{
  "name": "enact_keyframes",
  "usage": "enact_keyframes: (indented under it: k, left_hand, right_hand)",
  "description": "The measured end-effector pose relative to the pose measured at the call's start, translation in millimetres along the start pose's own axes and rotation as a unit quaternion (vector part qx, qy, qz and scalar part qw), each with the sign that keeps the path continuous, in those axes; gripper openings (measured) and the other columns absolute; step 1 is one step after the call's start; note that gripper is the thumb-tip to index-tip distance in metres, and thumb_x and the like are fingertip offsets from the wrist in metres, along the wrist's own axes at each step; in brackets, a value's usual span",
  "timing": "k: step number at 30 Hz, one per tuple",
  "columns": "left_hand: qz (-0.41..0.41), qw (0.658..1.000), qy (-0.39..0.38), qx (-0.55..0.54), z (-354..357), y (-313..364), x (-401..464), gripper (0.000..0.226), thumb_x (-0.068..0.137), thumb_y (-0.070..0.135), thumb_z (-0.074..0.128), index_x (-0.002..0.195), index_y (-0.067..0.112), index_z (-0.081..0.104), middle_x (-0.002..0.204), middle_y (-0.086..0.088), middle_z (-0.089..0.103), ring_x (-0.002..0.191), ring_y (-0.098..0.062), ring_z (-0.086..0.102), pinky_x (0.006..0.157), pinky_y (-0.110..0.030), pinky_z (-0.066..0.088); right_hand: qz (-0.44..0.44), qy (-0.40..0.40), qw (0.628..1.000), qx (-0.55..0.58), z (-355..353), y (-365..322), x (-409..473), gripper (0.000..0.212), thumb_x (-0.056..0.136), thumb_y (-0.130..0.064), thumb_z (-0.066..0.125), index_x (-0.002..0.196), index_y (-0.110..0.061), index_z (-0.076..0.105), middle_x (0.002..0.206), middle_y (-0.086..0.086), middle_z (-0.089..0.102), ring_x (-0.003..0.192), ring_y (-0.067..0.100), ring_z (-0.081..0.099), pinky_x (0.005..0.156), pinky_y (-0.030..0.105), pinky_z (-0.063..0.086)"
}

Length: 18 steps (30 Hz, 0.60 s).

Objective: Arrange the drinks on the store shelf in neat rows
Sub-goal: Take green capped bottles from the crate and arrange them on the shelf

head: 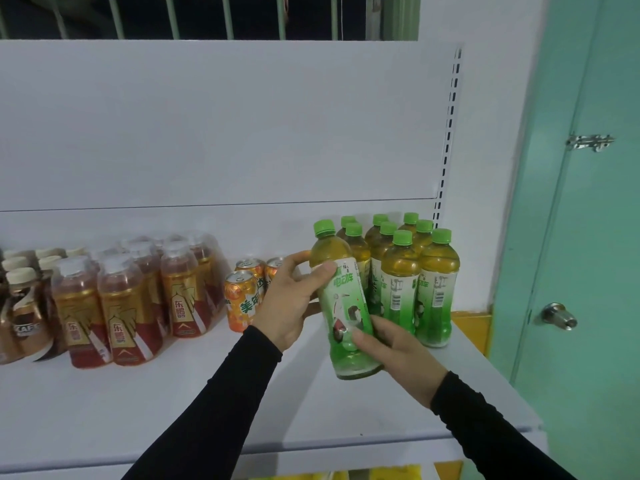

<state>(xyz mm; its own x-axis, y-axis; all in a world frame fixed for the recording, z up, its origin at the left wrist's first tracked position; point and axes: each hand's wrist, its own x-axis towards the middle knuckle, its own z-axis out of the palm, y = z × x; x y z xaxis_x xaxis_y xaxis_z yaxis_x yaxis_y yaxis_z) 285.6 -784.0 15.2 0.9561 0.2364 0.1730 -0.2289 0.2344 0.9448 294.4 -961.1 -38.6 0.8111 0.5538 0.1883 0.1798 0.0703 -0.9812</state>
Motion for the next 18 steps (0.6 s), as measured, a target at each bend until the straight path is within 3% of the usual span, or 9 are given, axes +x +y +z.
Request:
enact_keyframes:
  k: [2,4,7,11,14,16,18]
  left_hand:
    - [0.015,1.000,0.014,0.015,1.3,-0.7,1.2,0.049,0.082,0.017,0.079,0.124,0.016,0.053,0.097,-0.010,0.076,0.082,-0.024,0.075,0.065,-0.035,0.059]
    - [0.020,0.999,0.012,0.024,3.8,1.2,0.9,0.062,0.074,0.025,0.082,0.128,0.015,0.053,0.103,-0.013,0.074,0.084,-0.023,0.075,0.067,-0.034,0.059]
    - [0.003,1.000,-0.014,0.015,3.6,6.0,-0.1,0.069,0.069,0.034,0.078,0.130,0.014,0.054,0.093,-0.005,0.075,0.078,-0.018,0.072,0.066,-0.033,0.057]
    - [-0.015,0.999,-0.038,-0.007,-2.0,3.3,0.0,0.060,0.077,0.026,0.076,0.130,0.014,0.051,0.091,-0.007,0.076,0.078,-0.023,0.073,0.066,-0.039,0.058]
    - [0.002,1.000,-0.004,0.011,-0.8,1.1,0.4,0.056,0.082,0.019,0.077,0.131,0.014,0.049,0.091,-0.008,0.077,0.078,-0.024,0.074,0.065,-0.038,0.059]
    - [0.023,0.999,0.020,0.028,0.9,0.0,2.3,0.059,0.080,0.019,0.081,0.129,0.018,0.049,0.102,-0.014,0.074,0.082,-0.027,0.075,0.066,-0.038,0.060]
    - [0.041,0.998,0.030,0.042,3.8,1.1,2.7,0.061,0.076,0.023,0.084,0.127,0.022,0.049,0.113,-0.019,0.068,0.088,-0.028,0.075,0.068,-0.036,0.061]
  right_hand:
    - [-0.033,0.037,0.997,-0.051,1.7,0.7,0.6,0.041,0.077,-0.038,0.071,0.113,-0.020,0.067,0.110,-0.006,0.074,0.105,0.014,0.069,0.090,0.029,0.055]
    - [-0.032,0.048,0.998,-0.014,1.8,2.1,1.4,0.040,0.076,-0.034,0.072,0.113,-0.018,0.068,0.109,-0.002,0.074,0.105,0.017,0.069,0.091,0.032,0.056]
    - [0.007,0.010,0.996,0.087,0.6,1.2,1.4,0.039,0.081,-0.026,0.066,0.116,-0.008,0.067,0.114,0.009,0.073,0.107,0.023,0.069,0.090,0.035,0.056]
    - [0.063,-0.036,0.984,0.165,-1.7,1.2,1.8,0.040,0.088,-0.024,0.058,0.124,-0.005,0.063,0.122,0.012,0.069,0.116,0.027,0.064,0.095,0.041,0.053]
    - [0.033,-0.011,0.997,0.063,-2.2,2.8,1.6,0.042,0.085,-0.034,0.060,0.121,-0.012,0.064,0.116,0.005,0.072,0.112,0.022,0.067,0.097,0.040,0.053]
    - [-0.018,0.007,0.999,-0.042,-0.9,0.9,0.8,0.041,0.080,-0.039,0.065,0.116,-0.017,0.066,0.111,-0.001,0.074,0.106,0.017,0.069,0.094,0.035,0.055]
    - [-0.039,0.023,0.997,-0.062,-0.4,0.8,1.7,0.037,0.079,-0.034,0.069,0.112,-0.020,0.067,0.108,-0.004,0.075,0.103,0.016,0.070,0.091,0.032,0.056]
